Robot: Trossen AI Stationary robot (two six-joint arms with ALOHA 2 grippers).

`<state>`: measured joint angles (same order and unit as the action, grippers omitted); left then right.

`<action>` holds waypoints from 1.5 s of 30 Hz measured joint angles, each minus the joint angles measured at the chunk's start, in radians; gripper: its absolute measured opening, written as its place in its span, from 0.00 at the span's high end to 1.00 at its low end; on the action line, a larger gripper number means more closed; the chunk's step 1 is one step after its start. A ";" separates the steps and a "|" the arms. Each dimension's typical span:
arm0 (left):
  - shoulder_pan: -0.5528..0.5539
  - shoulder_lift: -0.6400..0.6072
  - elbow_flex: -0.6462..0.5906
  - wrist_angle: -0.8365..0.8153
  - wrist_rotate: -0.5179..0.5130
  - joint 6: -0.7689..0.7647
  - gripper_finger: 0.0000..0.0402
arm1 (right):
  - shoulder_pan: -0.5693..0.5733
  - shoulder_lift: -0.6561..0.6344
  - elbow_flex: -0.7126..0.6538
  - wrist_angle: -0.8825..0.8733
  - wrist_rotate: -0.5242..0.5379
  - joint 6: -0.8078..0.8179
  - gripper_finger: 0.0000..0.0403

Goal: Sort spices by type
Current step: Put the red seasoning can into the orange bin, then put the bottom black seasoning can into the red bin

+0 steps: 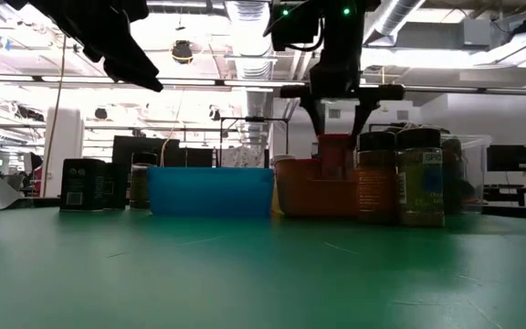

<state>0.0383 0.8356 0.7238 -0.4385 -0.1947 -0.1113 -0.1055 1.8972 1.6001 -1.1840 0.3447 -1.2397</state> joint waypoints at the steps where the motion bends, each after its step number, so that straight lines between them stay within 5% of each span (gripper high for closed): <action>1: 0.000 0.000 0.000 0.001 0.000 0.005 0.39 | 0.000 0.003 0.000 0.003 -0.001 -0.008 0.34; 15: 0.000 0.000 0.000 0.000 0.000 0.016 0.39 | 0.000 0.047 -0.001 0.015 0.000 -0.015 0.22; 23: 0.000 0.000 0.000 0.001 0.000 0.020 0.39 | -0.012 0.045 0.008 -0.031 0.169 0.011 0.21; 31: 0.008 0.000 0.000 -0.044 -0.022 -0.008 0.39 | -0.013 0.045 0.188 -0.163 0.199 0.241 0.21; 37: 0.096 0.000 0.000 -0.075 -0.096 -0.067 0.39 | -0.037 -0.013 0.271 -0.199 0.131 0.454 0.21; 45: 0.324 0.096 0.104 -0.279 -0.067 -0.043 0.39 | -0.011 -0.150 0.234 -0.201 -0.004 0.628 0.27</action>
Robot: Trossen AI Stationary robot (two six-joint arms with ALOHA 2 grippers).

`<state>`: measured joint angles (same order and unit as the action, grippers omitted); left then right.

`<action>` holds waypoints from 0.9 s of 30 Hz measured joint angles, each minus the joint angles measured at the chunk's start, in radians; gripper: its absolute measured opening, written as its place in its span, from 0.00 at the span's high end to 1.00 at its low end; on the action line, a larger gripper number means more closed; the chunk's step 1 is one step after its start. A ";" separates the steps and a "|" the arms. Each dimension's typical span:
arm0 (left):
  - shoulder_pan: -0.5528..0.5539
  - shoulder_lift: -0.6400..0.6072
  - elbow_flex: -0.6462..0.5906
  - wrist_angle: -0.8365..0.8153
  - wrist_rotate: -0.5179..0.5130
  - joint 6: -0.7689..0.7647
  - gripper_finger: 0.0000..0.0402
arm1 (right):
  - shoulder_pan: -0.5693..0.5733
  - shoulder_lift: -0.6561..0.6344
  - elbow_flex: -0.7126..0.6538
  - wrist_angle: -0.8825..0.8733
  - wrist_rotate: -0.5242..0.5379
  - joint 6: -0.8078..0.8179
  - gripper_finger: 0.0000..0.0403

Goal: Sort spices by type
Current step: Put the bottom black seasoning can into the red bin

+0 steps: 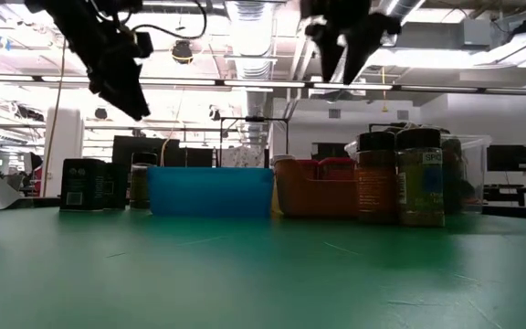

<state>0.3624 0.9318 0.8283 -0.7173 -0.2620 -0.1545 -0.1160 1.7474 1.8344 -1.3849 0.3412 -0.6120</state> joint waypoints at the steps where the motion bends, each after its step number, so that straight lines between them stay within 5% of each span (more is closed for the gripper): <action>1: 0.018 0.017 0.015 -0.025 0.009 0.013 0.39 | 0.016 -0.027 -0.025 0.012 -0.003 0.018 0.28; 8: 0.045 0.090 0.056 -0.210 0.253 0.116 0.39 | 0.121 -0.265 -0.325 0.218 0.006 0.177 0.32; 11: 0.015 0.095 0.068 -0.295 0.283 0.142 0.39 | 0.174 -0.357 -0.433 0.283 0.097 0.244 0.32; 17: -0.061 0.093 0.067 -0.369 0.190 0.196 0.39 | 0.287 -0.492 -0.512 0.333 0.306 0.600 0.32; 27: -0.100 0.112 0.051 -0.364 0.053 0.304 0.39 | 0.411 -0.557 -0.731 0.516 0.312 0.923 0.32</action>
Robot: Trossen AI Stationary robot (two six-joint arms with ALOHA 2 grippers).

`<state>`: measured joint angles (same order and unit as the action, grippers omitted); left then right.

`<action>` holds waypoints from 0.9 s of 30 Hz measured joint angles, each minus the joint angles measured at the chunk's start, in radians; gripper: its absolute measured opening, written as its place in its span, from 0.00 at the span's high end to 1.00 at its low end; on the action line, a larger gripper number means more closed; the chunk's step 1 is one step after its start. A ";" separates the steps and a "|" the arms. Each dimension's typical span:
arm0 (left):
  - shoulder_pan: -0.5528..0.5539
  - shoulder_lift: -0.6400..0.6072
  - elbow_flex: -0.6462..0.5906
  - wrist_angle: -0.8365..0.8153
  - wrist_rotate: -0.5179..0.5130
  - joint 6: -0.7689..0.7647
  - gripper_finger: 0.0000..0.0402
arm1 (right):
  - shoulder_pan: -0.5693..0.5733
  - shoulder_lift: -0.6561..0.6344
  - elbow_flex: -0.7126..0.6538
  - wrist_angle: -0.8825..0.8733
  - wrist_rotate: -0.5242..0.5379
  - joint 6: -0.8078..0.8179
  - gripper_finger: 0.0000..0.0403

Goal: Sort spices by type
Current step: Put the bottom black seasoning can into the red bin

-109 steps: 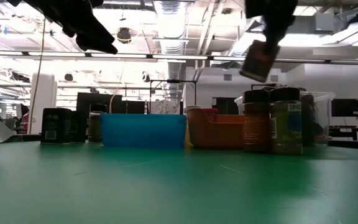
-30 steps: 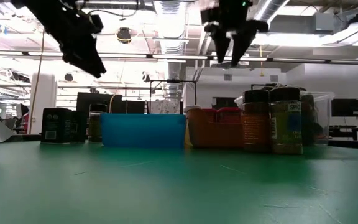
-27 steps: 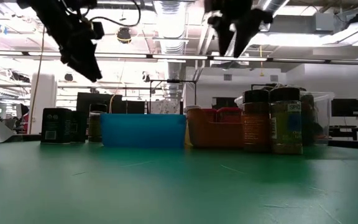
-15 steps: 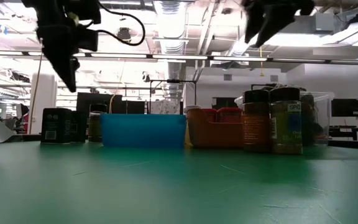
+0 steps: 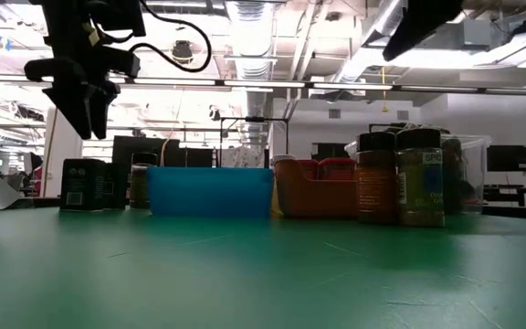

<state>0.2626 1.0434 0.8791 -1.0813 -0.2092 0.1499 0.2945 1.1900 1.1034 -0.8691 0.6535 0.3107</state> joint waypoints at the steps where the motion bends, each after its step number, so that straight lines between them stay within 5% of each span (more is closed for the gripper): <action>1: 0.000 -0.001 0.000 0.000 -0.002 0.003 0.39 | 0.010 0.000 -0.024 0.027 -0.001 0.006 0.32; 11: 0.006 0.088 0.000 0.008 0.000 -0.123 0.39 | 0.086 0.002 -0.192 0.285 0.002 0.062 0.32; 27: 0.028 0.199 0.000 0.023 -0.079 0.148 0.39 | 0.118 0.008 -0.193 0.326 0.005 0.020 0.32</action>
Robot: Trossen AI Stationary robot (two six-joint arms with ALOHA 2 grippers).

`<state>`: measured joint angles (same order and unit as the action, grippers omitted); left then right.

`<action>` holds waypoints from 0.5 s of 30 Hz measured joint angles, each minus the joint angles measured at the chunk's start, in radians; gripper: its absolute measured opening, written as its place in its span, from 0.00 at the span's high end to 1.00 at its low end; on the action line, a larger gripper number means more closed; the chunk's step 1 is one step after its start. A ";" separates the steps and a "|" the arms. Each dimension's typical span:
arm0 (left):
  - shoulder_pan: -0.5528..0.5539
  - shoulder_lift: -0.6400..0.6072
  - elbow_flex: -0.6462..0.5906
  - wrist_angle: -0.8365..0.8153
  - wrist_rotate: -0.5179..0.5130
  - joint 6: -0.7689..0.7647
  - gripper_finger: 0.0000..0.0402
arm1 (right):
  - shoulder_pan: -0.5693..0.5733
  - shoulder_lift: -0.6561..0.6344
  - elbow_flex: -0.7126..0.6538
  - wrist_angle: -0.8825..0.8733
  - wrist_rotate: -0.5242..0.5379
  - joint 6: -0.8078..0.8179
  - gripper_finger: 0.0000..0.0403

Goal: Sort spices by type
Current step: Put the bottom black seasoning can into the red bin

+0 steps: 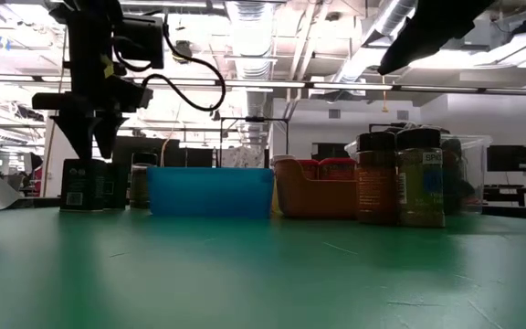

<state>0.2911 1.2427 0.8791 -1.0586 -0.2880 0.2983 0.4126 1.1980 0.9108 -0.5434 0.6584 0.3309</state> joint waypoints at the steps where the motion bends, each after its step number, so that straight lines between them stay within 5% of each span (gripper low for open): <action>1: 0.008 0.000 0.000 0.000 0.000 0.006 0.39 | 0.000 0.003 0.000 -0.001 0.000 -0.001 0.32; 15: 0.112 0.002 0.000 -0.010 0.106 0.110 0.39 | -0.018 0.100 0.000 0.008 0.007 -0.017 0.32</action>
<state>0.4030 1.2446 0.8791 -1.0687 -0.1824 0.4084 0.3946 1.2984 0.9108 -0.5355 0.6654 0.3140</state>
